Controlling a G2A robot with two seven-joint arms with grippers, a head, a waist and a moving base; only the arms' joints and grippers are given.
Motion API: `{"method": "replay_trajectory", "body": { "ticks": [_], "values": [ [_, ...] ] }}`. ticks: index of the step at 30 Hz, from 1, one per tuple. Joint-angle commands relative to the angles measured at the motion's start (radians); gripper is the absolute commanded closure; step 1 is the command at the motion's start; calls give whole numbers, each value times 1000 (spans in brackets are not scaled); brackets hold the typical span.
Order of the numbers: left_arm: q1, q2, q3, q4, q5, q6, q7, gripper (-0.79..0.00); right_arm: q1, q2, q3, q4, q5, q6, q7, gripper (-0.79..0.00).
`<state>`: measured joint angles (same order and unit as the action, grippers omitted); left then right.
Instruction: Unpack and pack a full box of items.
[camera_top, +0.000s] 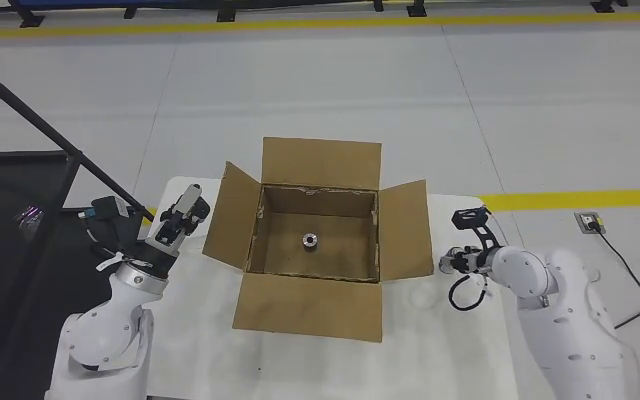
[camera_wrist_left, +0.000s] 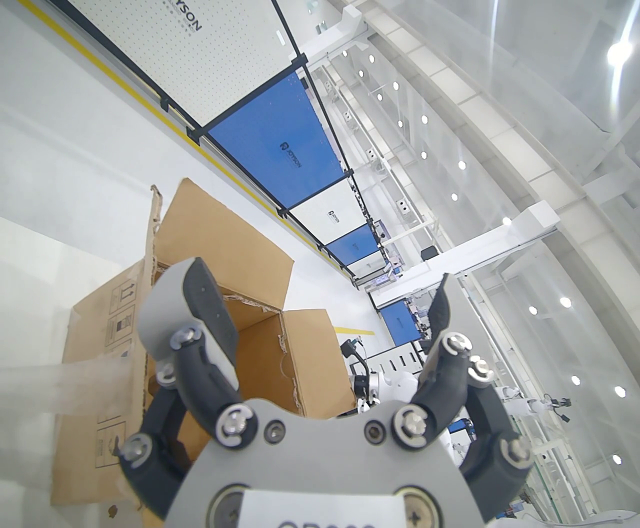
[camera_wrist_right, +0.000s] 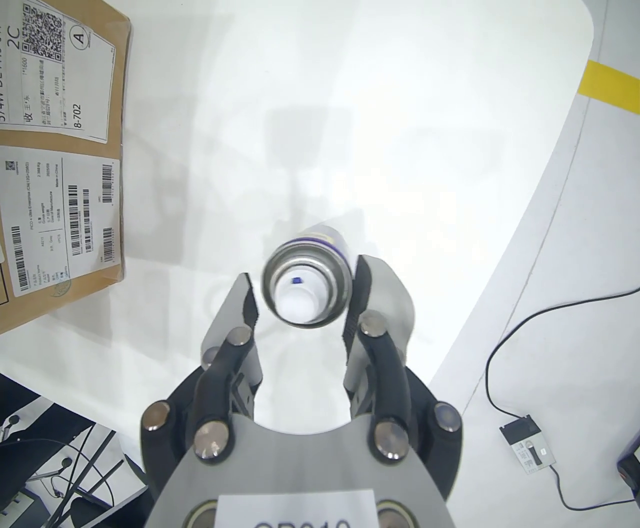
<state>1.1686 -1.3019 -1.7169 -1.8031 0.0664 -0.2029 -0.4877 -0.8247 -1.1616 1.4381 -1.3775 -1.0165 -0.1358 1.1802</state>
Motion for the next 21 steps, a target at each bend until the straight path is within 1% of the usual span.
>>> {"method": "replay_trajectory", "body": {
  "ticks": [1, 4, 6, 9, 11, 17, 21],
  "values": [
    [0, 0, 0, 0, 0, 0, 0, -785, 1, 1, -4, 1, 2, 0, -1, -748],
    [0, 0, 0, 0, 0, 0, 0, -785, 2, 2, -10, 1, 7, 3, 1, -748],
    [0, 0, 0, 0, 0, 0, 0, -785, 3, 4, -13, 0, 6, 5, 3, -776],
    [0, 0, 0, 0, 0, 0, 0, -785, 4, 6, -16, -1, 9, 6, 3, -773],
    [0, 0, 0, 0, 0, 0, 0, -785, 4, 7, -17, -4, 6, 10, 7, -785],
    [0, 0, 0, 0, 0, 0, 0, -785, 6, 14, -11, -20, -7, 29, 19, -785],
    [0, 0, 0, 0, 0, 0, 0, -785, 2, 21, 7, -65, -27, 48, 26, -785]
  ]
}}
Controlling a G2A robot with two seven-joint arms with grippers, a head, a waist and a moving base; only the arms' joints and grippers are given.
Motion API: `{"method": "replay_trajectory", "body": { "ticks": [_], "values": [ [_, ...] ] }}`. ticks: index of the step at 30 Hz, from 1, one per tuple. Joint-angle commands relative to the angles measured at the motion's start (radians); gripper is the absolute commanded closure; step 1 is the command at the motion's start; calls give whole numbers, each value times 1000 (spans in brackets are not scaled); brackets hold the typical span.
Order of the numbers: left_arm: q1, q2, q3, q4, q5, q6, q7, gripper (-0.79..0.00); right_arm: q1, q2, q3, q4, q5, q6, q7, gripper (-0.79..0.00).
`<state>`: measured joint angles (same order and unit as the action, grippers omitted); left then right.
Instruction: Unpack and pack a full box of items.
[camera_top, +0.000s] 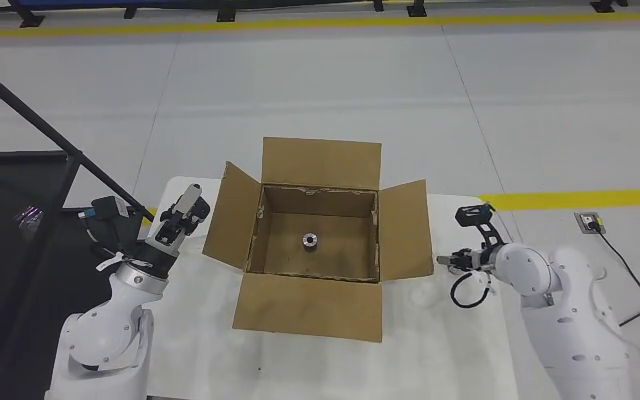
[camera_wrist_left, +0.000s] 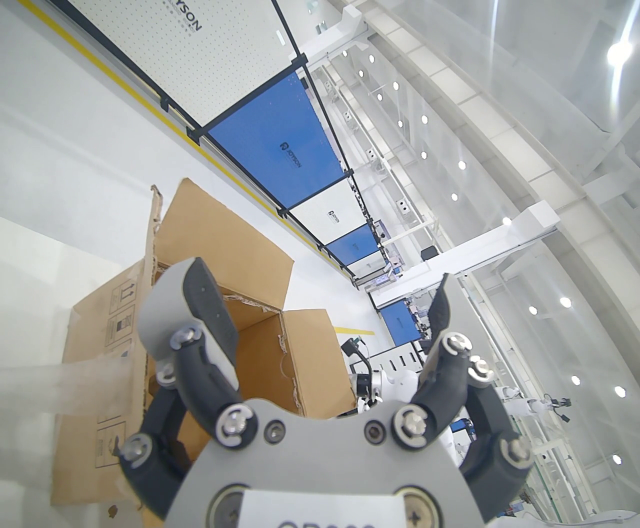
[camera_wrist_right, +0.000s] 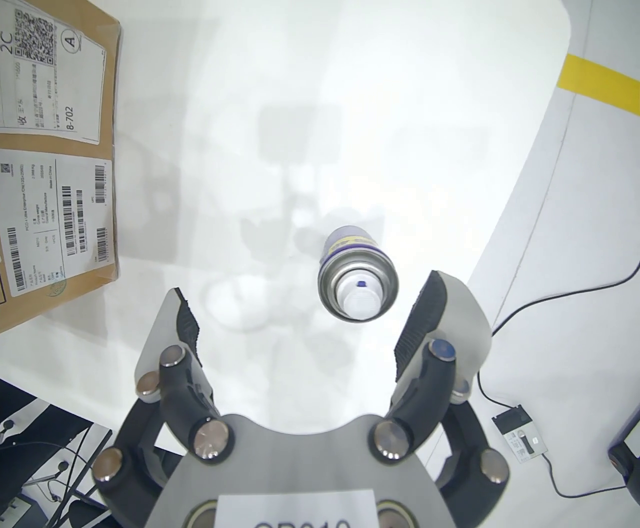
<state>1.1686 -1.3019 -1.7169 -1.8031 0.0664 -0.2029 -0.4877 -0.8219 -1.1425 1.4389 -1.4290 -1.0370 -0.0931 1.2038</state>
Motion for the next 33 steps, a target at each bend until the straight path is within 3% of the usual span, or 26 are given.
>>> {"method": "replay_trajectory", "body": {
  "ticks": [1, 7, 10, 13, 18, 24, 28, 33],
  "values": [
    [0, 0, 0, 0, 0, 0, 0, -785, -2, 5, 15, -28, -14, 10, 5, -785],
    [10, 1, 3, -9, 9, -6, 10, -785, -14, 14, 81, -251, 9, 20, -92, -785],
    [20, 4, 4, -12, 14, 6, 13, -785, 15, 6, 33, -379, 85, -2, -157, -785],
    [21, 7, -5, -8, 15, 20, 21, -785, 105, -6, -106, -400, 91, -46, -131, -785],
    [49, 12, -36, -17, -9, 16, 52, -785, 351, -64, -417, -197, 209, -133, -98, -785],
    [97, 16, -84, -45, -64, 16, 87, -785, 576, -198, -788, 189, 323, -174, -163, -785],
    [106, 17, -92, -52, -69, 18, 91, -785, 642, -299, -936, 413, 377, -170, -249, -785],
    [106, 17, -92, -52, -69, 18, 91, -785, 674, -413, -1041, 648, 383, -136, -375, -785]
  ]
}}
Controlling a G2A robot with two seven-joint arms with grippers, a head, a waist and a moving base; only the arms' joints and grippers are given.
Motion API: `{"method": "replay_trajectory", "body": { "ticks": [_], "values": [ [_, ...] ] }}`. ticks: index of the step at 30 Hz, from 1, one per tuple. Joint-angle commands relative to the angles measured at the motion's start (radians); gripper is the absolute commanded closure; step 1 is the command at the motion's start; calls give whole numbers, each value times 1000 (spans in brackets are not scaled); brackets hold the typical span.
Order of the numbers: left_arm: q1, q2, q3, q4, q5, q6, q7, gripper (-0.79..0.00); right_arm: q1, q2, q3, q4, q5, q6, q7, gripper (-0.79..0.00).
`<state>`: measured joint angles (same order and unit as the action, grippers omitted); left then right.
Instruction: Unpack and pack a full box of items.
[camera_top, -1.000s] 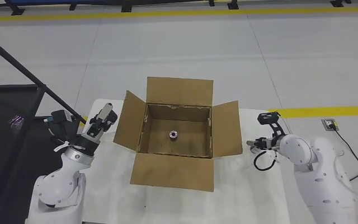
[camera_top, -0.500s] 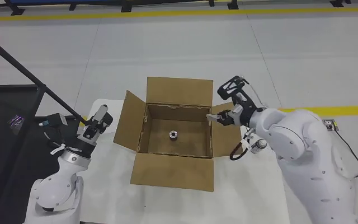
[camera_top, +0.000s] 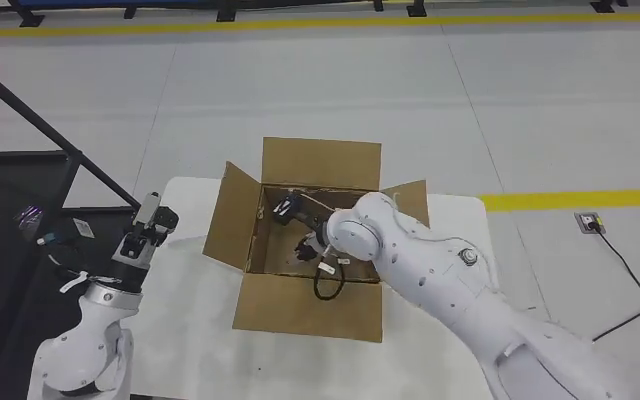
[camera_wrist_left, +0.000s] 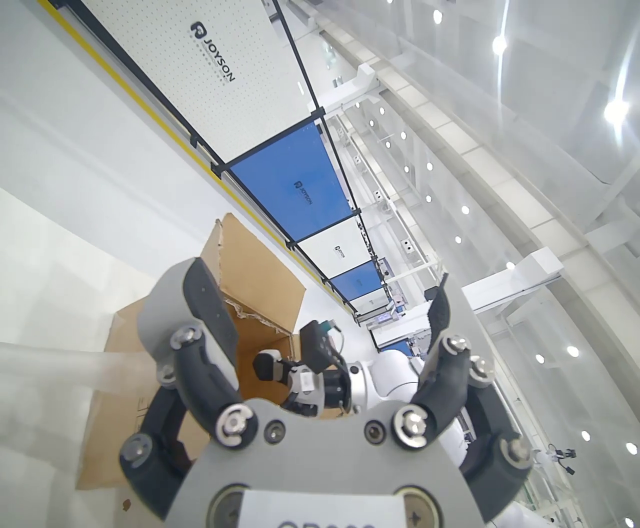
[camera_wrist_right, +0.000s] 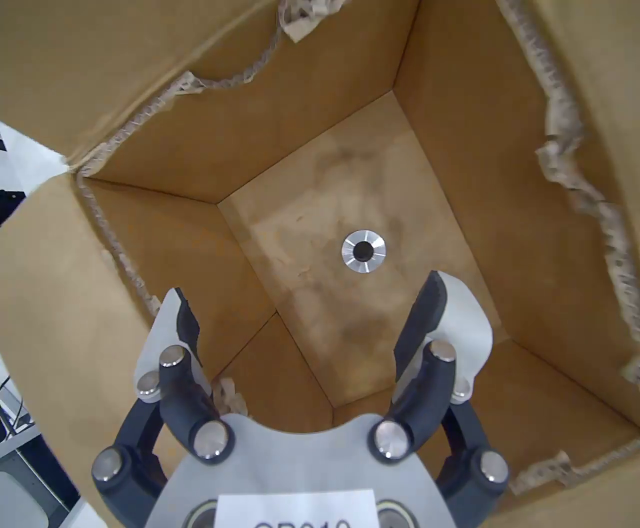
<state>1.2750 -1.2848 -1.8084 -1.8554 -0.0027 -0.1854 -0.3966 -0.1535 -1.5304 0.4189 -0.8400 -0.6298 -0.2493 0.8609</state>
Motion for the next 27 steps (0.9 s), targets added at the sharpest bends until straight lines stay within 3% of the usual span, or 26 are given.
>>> {"method": "replay_trajectory", "body": {
  "ticks": [1, 7, 17, 18, 19, 21, 22, 24, 25, 27],
  "values": [
    [0, 0, 0, 0, 0, 0, 0, -785, 6, -45, -25, 100, -10, 32, -72, -785],
    [0, 0, 0, 0, 0, 0, 0, -785, 22, -142, -54, 327, -6, 75, -211, -785],
    [0, 0, 0, 0, 0, 0, 0, -785, 26, -244, -69, 529, -15, 48, -267, -785],
    [0, 0, 0, 0, 0, 0, 0, -785, 26, -251, -70, 541, -20, 51, -276, -736],
    [0, 0, 0, 0, 0, 0, 0, -785, 26, -258, -70, 552, -23, 54, -284, -625],
    [0, 0, 0, 0, 0, 0, 0, -785, 25, -270, -69, 571, -26, 60, -301, -579],
    [0, 0, 0, 0, 0, 0, 0, -785, 25, -275, -68, 580, -29, 62, -305, -508],
    [0, 0, 0, 0, 0, 0, 0, -785, 24, -284, -66, 596, -30, 57, -310, -557],
    [0, 0, 0, 0, 0, 0, 0, -785, 24, -288, -65, 602, -31, 52, -308, -748],
    [0, 0, 0, 0, 0, 0, 0, -785, 28, -296, -61, 610, -29, 38, -316, -785]
  ]
}}
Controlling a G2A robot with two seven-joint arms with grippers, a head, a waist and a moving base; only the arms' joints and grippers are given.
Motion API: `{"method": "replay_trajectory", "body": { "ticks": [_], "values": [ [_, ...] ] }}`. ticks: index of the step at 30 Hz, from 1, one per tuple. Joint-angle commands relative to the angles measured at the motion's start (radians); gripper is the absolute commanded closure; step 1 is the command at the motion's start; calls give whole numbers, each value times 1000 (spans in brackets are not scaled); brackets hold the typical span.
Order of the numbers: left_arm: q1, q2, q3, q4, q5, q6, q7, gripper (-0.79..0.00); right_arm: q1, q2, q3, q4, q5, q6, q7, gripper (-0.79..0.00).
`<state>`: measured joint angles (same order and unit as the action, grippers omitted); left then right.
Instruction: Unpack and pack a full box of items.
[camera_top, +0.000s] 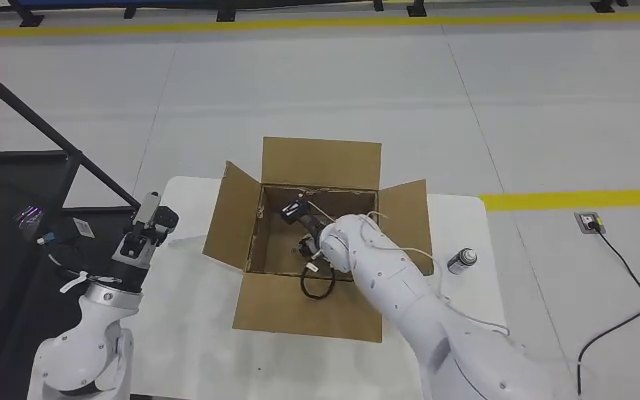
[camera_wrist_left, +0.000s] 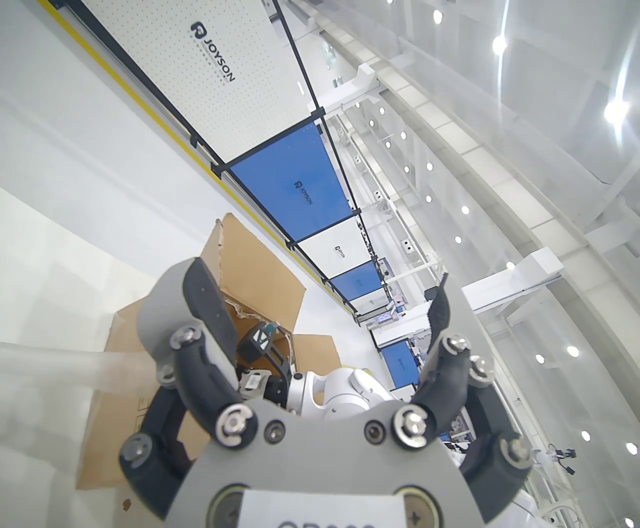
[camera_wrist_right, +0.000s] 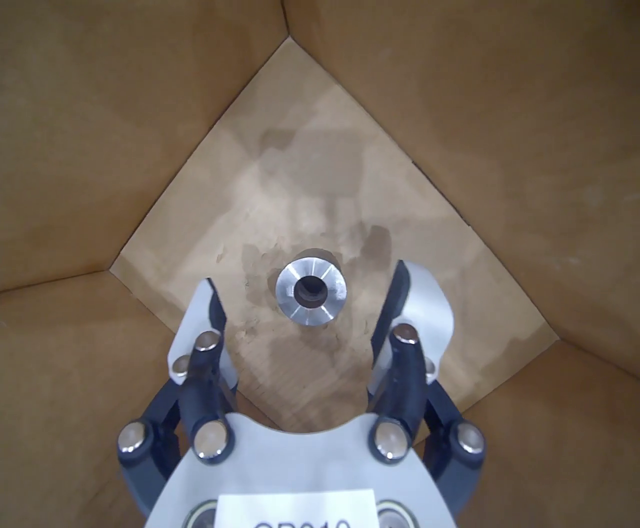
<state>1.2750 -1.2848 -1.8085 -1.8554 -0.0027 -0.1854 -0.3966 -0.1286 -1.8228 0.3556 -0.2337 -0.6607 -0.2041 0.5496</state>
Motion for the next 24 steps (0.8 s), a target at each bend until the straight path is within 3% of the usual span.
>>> {"method": "replay_trajectory", "body": {
  "ticks": [1, 15, 24],
  "values": [
    [0, 0, 0, 0, 0, 0, 0, -785, 8, -6, 8, 9, 8, -8, -11, -785],
    [1, 0, 1, 0, 1, 0, 0, -785, 13, -7, 14, 11, 15, -12, -14, -785],
    [-1, 6, 38, 7, 46, 3, 7, -785, -37, -5, 13, -13, -39, 65, -50, -785]
  ]
}}
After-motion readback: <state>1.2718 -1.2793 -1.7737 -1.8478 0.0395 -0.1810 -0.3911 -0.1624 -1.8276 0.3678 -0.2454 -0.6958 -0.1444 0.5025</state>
